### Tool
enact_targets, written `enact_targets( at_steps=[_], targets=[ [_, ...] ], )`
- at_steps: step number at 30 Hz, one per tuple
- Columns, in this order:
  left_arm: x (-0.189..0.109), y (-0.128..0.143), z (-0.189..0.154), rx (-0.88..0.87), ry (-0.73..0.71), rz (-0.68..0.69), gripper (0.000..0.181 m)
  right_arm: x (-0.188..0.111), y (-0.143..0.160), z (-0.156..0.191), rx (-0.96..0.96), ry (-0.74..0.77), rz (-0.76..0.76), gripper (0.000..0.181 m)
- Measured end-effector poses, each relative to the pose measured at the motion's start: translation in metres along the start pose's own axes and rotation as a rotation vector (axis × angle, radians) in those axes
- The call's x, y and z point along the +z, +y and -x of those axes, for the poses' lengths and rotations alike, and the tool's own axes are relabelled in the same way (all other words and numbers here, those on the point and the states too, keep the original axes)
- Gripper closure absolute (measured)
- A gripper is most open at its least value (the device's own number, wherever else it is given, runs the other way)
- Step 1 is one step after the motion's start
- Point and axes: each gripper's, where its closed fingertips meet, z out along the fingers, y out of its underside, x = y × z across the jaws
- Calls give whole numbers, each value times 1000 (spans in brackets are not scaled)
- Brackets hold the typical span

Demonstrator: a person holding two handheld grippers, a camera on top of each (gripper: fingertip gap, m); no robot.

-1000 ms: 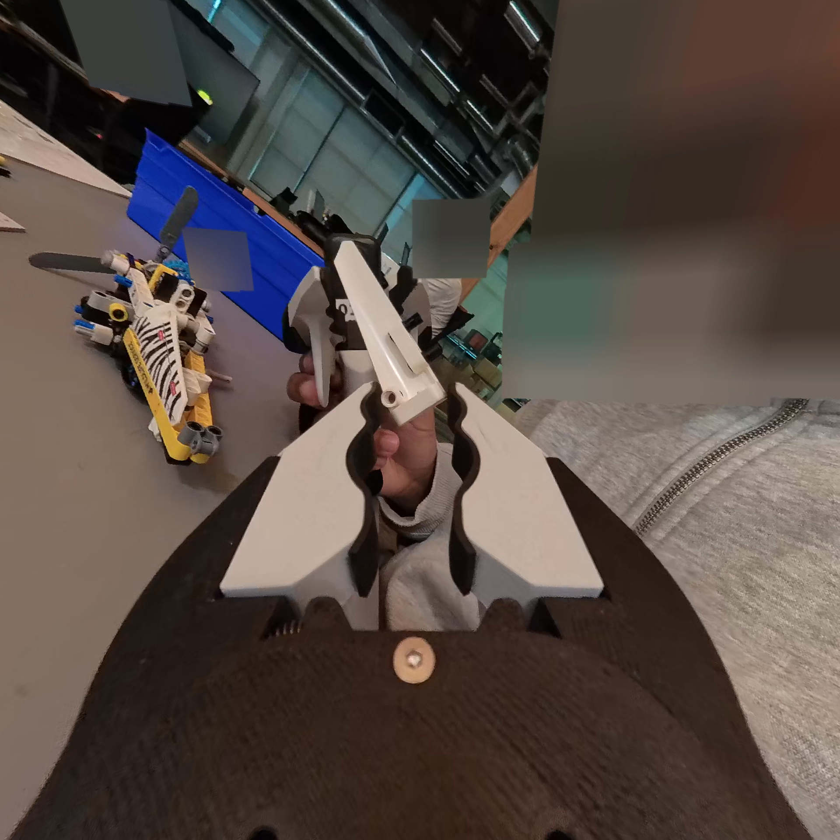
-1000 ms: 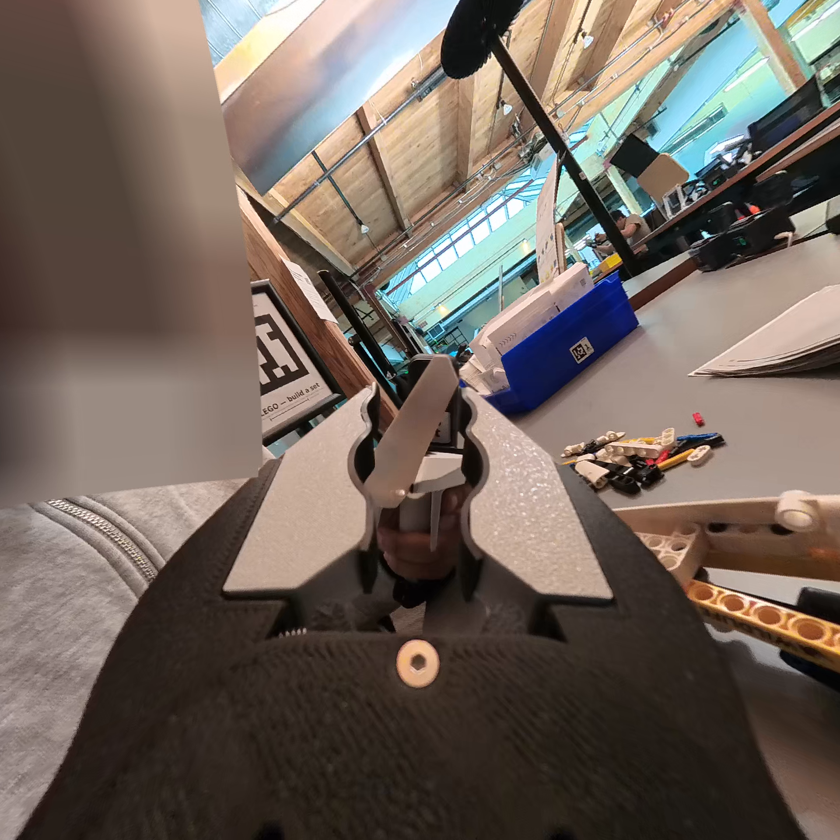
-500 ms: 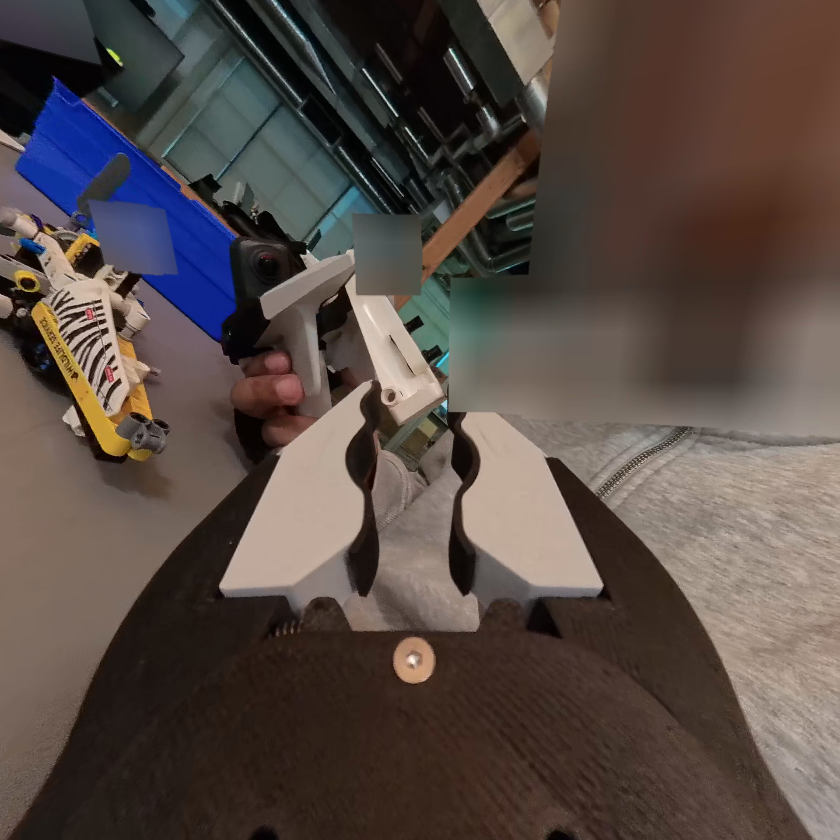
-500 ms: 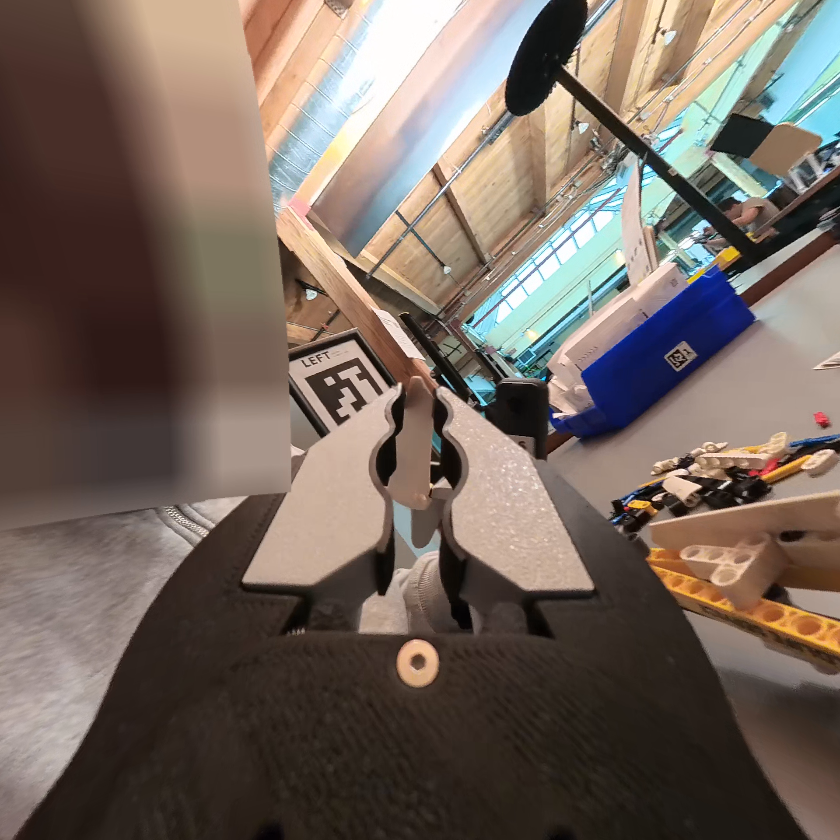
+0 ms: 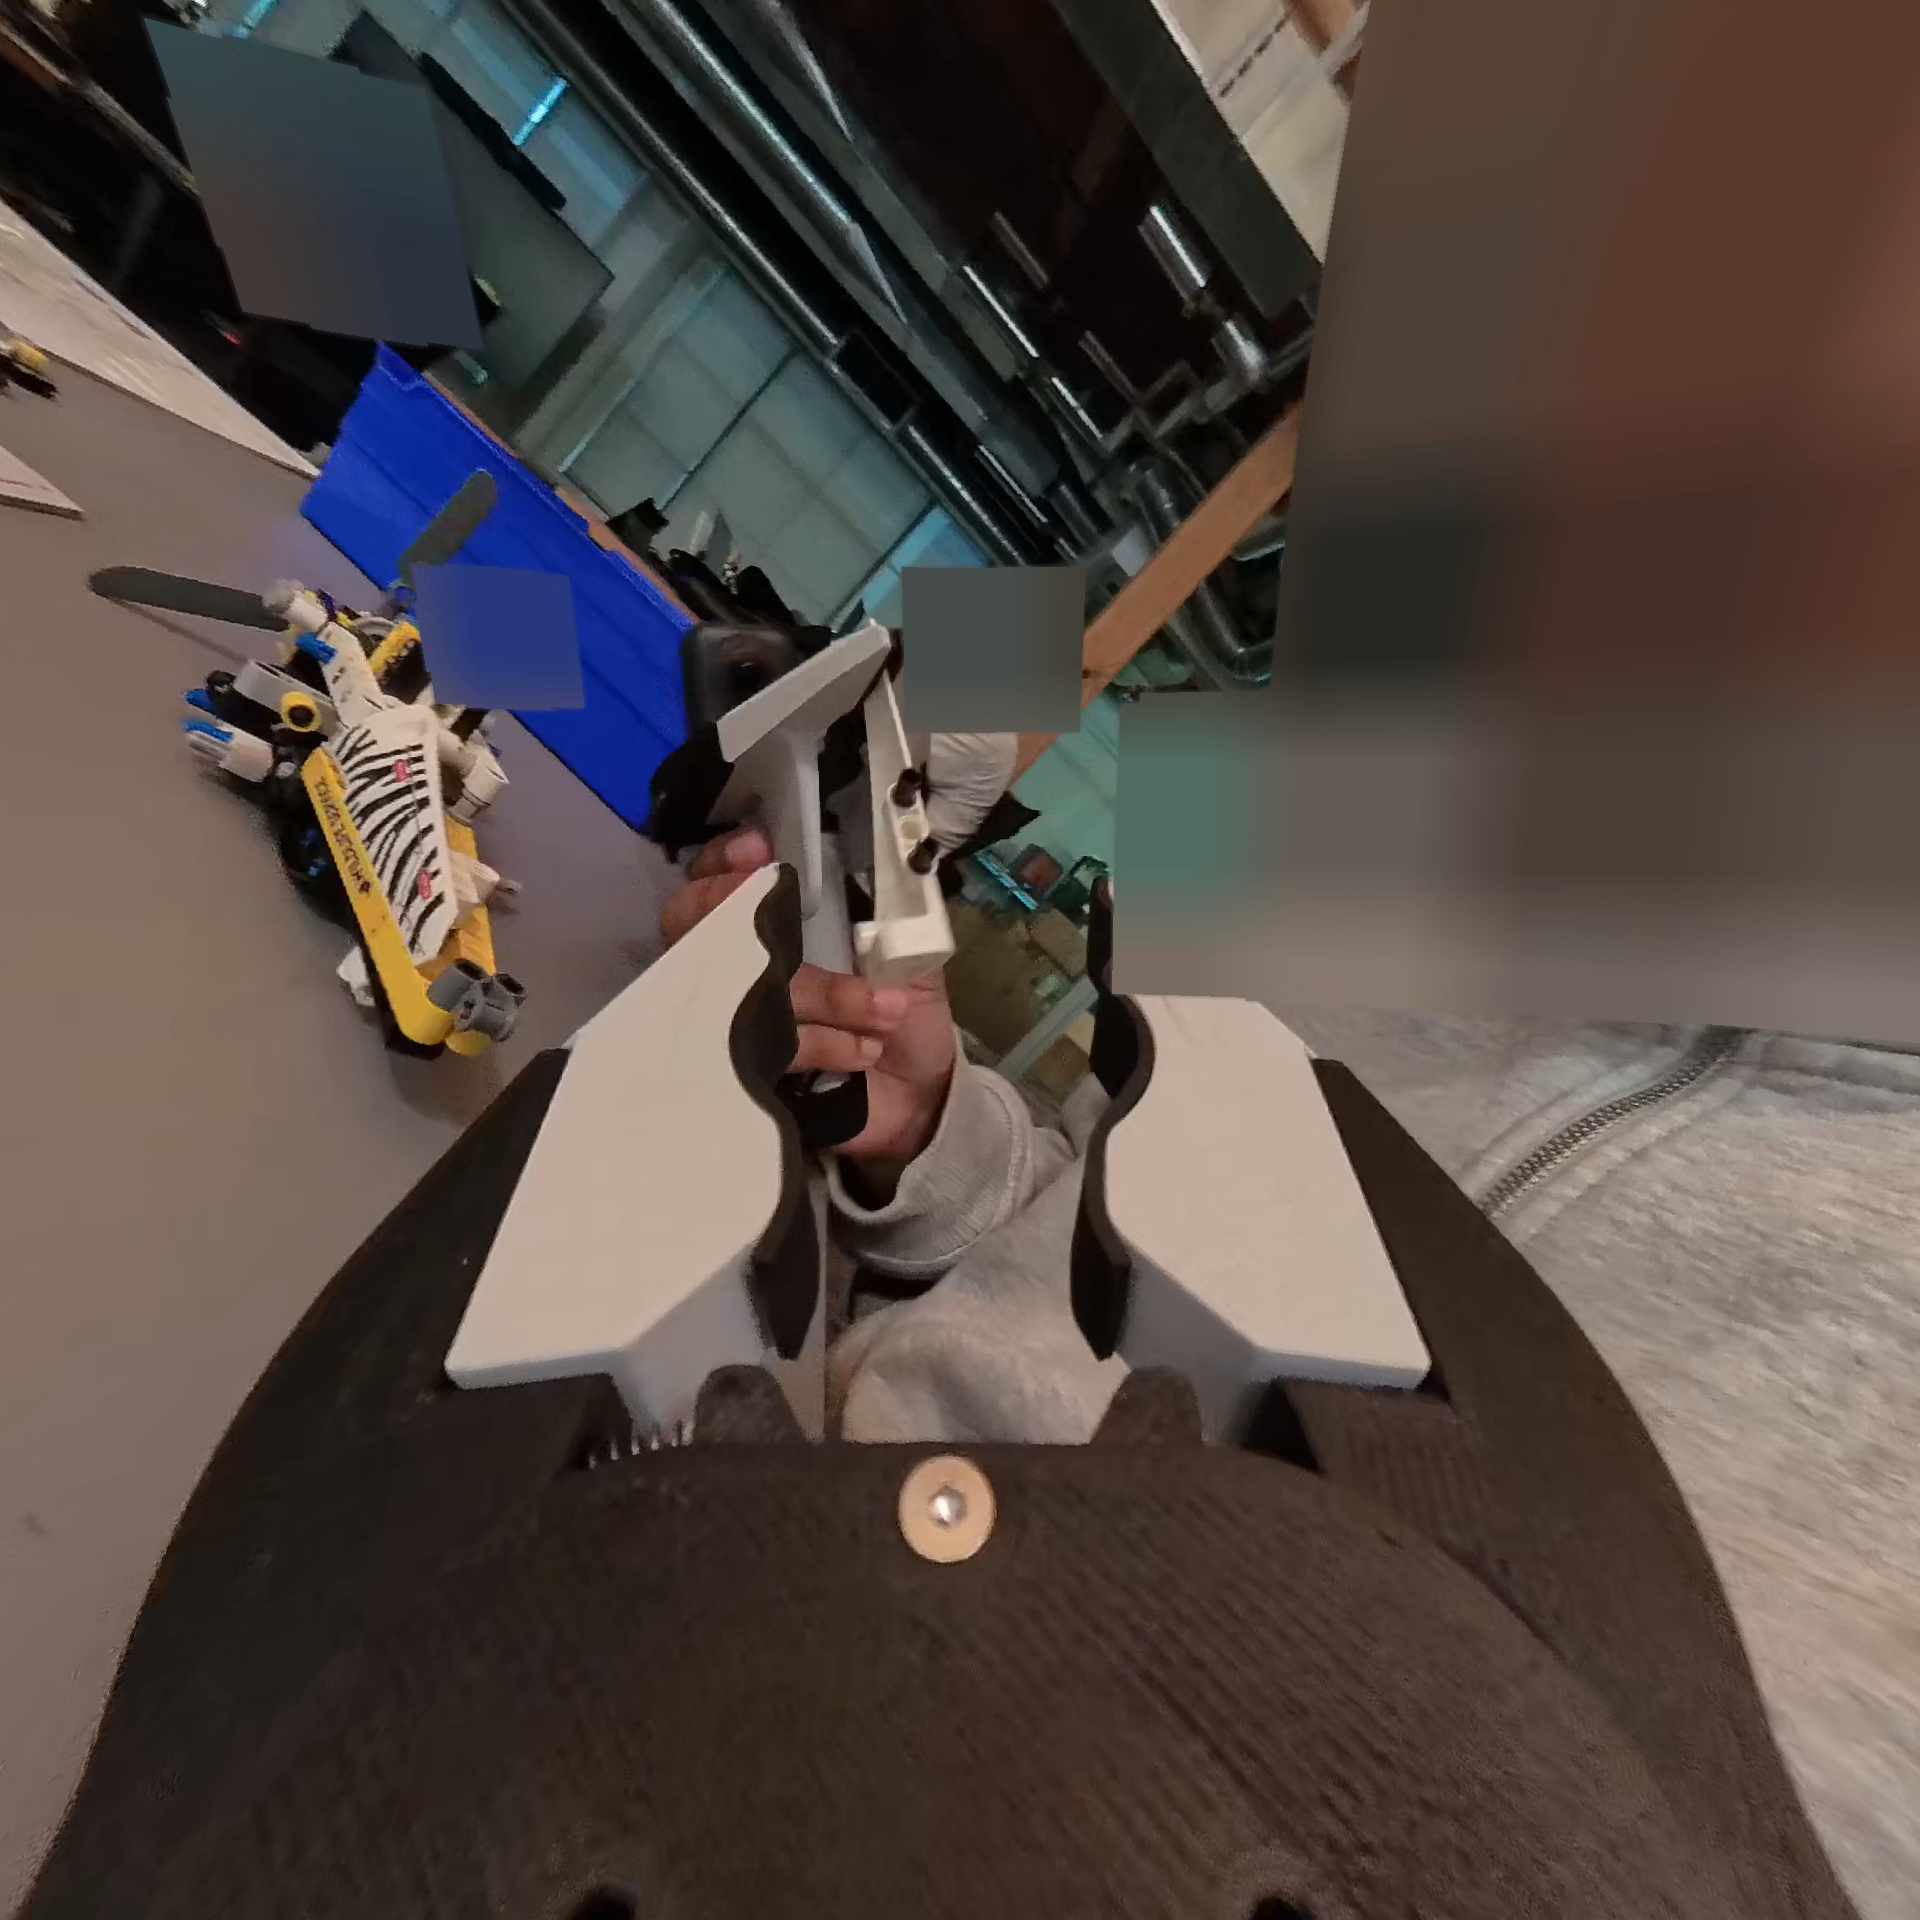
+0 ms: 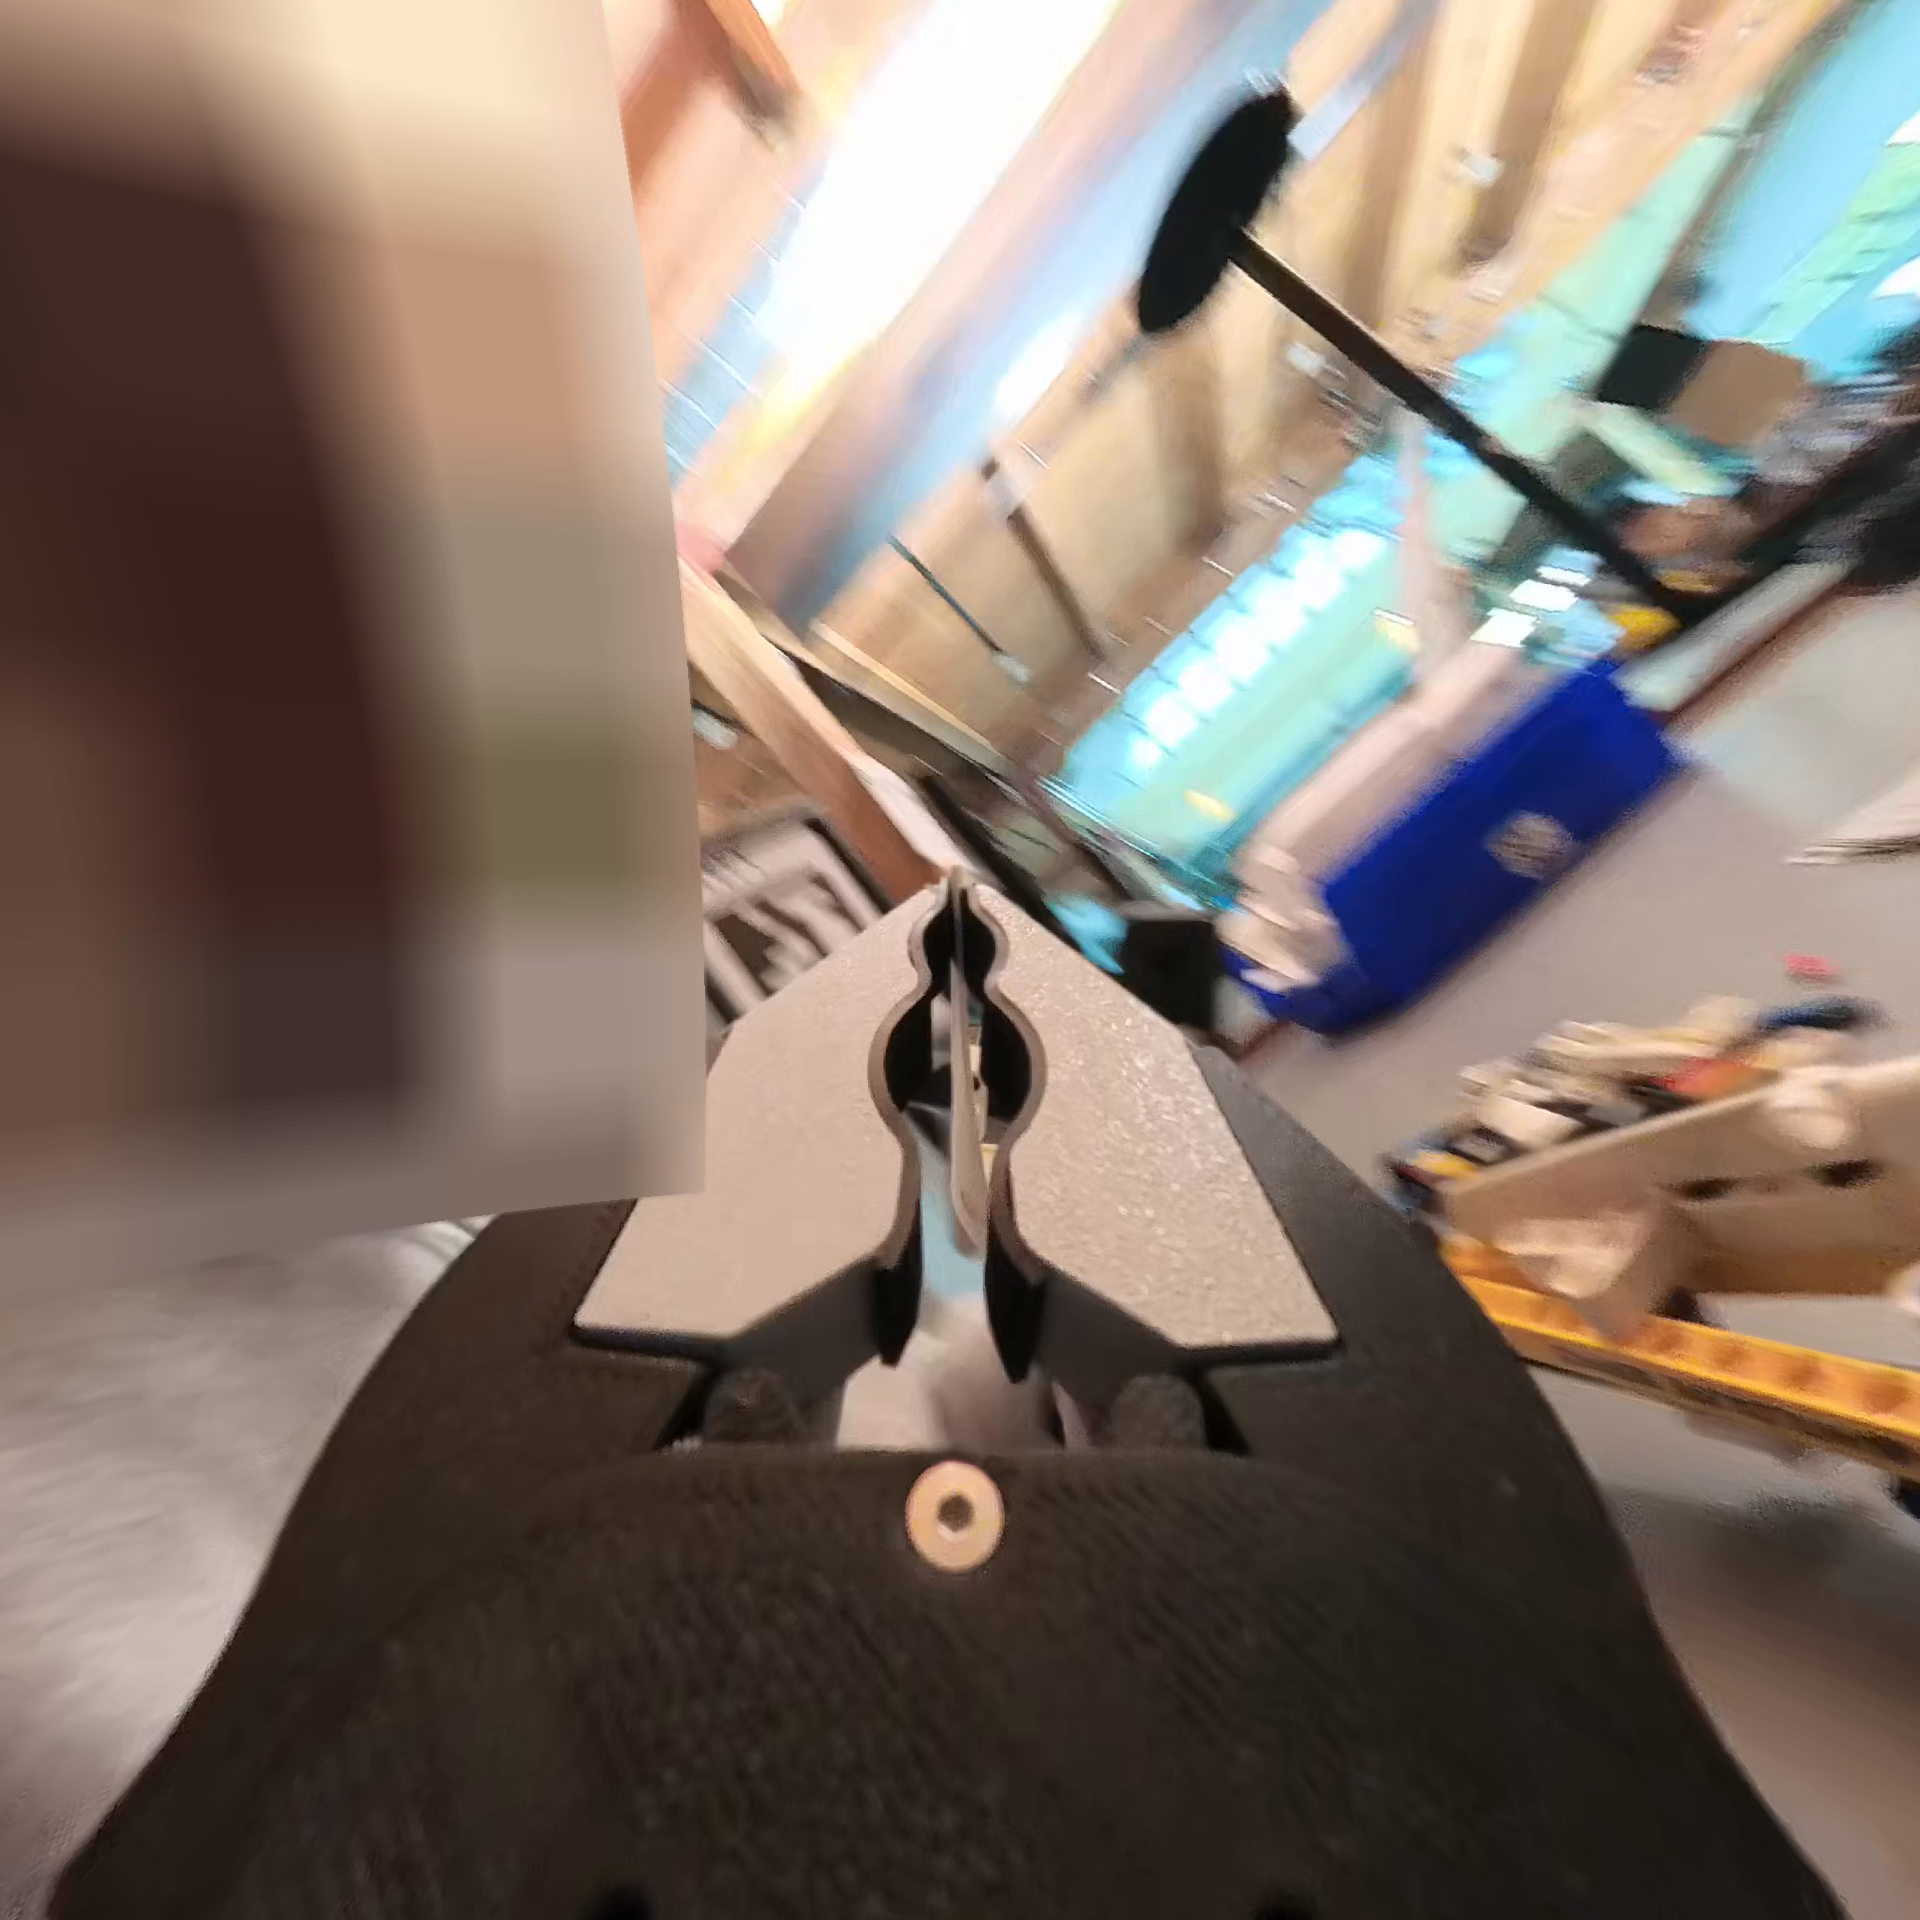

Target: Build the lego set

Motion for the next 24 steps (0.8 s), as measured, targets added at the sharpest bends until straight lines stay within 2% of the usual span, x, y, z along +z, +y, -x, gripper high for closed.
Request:
enact_targets(
  at_steps=[1, 6, 9, 12, 14, 18, 21, 24],
  targets=[
    [0, 0, 1, 15, -16, 1, 127, 1, 3, -3, -53, 53, 46, 181],
    [5, 6, 9, 70, -101, 32, 132, 0, 22, -9, -216, 230, 324, 181],
    [10, 15, 21, 83, -196, 93, 145, -4, 46, -20, -200, 308, 514, 181],
    [17, 28, 22, 106, -221, 174, 154, -7, 69, -27, -194, 343, 653, 181],
    [20, 37, 22, 116, -231, 224, 156, -4, 74, -26, -207, 333, 659, 181],
    [22, 46, 23, 128, -240, 264, 181, 0, 72, -19, -184, 282, 626, 181],
    [23, 41, 20, 134, -226, 231, 181, 4, 64, -13, -194, 238, 563, 181],
    [20, 32, 19, 92, -198, 180, 181, 8, 46, -5, -259, 209, 446, 168]
  ],
)
